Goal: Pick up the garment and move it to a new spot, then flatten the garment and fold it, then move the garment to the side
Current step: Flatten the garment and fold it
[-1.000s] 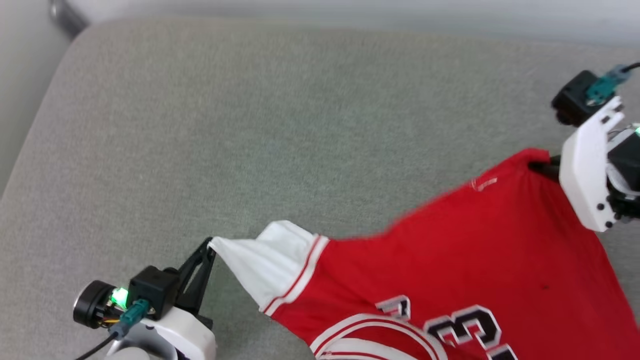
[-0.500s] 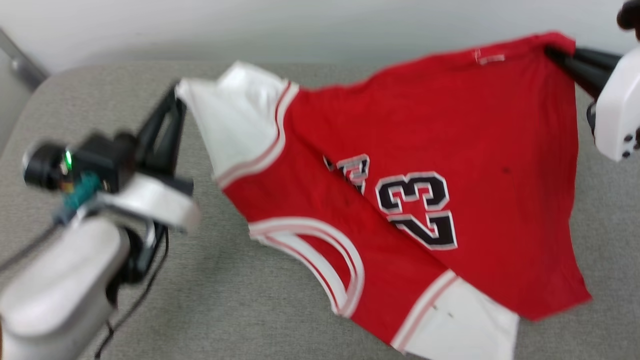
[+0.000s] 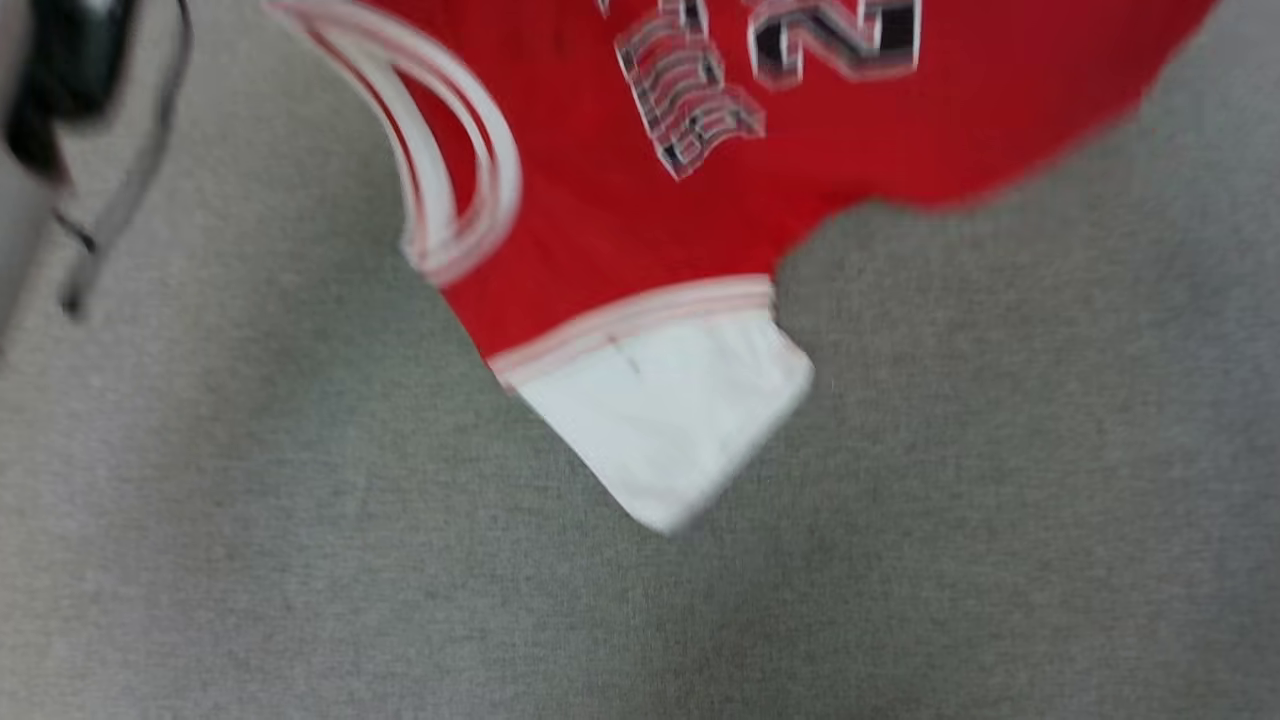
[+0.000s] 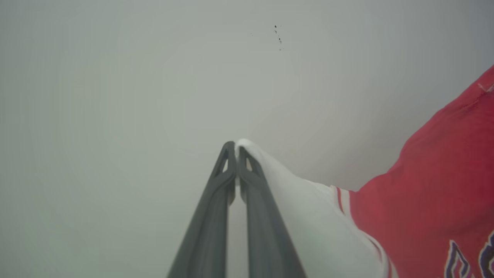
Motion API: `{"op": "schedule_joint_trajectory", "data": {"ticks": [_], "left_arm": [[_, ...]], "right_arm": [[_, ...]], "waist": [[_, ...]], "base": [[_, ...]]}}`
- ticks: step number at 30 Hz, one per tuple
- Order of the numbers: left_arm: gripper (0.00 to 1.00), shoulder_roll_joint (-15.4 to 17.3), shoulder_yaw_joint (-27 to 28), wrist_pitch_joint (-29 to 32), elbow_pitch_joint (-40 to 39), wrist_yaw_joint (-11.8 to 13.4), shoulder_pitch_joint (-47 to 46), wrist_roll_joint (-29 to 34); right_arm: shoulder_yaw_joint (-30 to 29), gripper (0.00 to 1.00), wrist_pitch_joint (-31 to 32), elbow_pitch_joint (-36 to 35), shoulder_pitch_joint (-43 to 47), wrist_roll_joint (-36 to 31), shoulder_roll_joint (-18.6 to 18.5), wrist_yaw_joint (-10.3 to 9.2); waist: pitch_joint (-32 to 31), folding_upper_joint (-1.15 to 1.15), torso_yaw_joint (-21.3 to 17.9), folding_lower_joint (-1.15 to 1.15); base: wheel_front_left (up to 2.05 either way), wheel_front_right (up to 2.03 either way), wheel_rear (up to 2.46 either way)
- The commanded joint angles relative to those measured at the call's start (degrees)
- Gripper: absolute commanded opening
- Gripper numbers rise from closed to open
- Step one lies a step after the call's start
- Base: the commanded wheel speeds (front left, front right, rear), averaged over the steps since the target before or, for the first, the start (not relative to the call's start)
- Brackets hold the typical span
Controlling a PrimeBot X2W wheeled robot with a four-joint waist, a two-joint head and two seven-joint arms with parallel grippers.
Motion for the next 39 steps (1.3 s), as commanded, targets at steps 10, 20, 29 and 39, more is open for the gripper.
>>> {"op": "schedule_joint_trajectory", "data": {"ticks": [10, 20, 29, 39], "left_arm": [[0.0, -4.8, 1.7, -1.0, 14.6, -4.3, -27.5, 4.7], [0.0, -8.1, 2.1, -4.0, 24.8, -6.8, -41.1, 6.5], [0.0, -8.6, 1.8, -5.6, 30.8, -9.6, -39.4, 6.1], [0.0, -8.6, 4.2, -6.0, 27.9, -11.0, -24.2, 6.7]], "right_arm": [[-7.0, 0.0, -8.0, 11.7, -22.1, -14.1, 8.0, -0.06], [-10.4, 0.0, -16.3, 24.1, -36.1, -20.7, 13.9, -0.06], [-7.3, 0.0, -22.4, 34.5, -35.3, -19.6, 16.2, -0.06], [-1.8, 0.0, -28.8, 42.2, -23.7, -14.6, 18.0, -0.06]], "waist": [[11.8, 0.0, 0.3, -0.01], [14.7, 0.0, 0.8, -0.01], [16.6, 0.0, 1.3, -0.01], [15.6, 0.0, 0.8, -0.01]], "base": [[0.0, 0.0, 0.0], [0.0, 0.0, 0.0], [0.0, 0.0, 0.0], [0.0, 0.0, 0.0]]}}
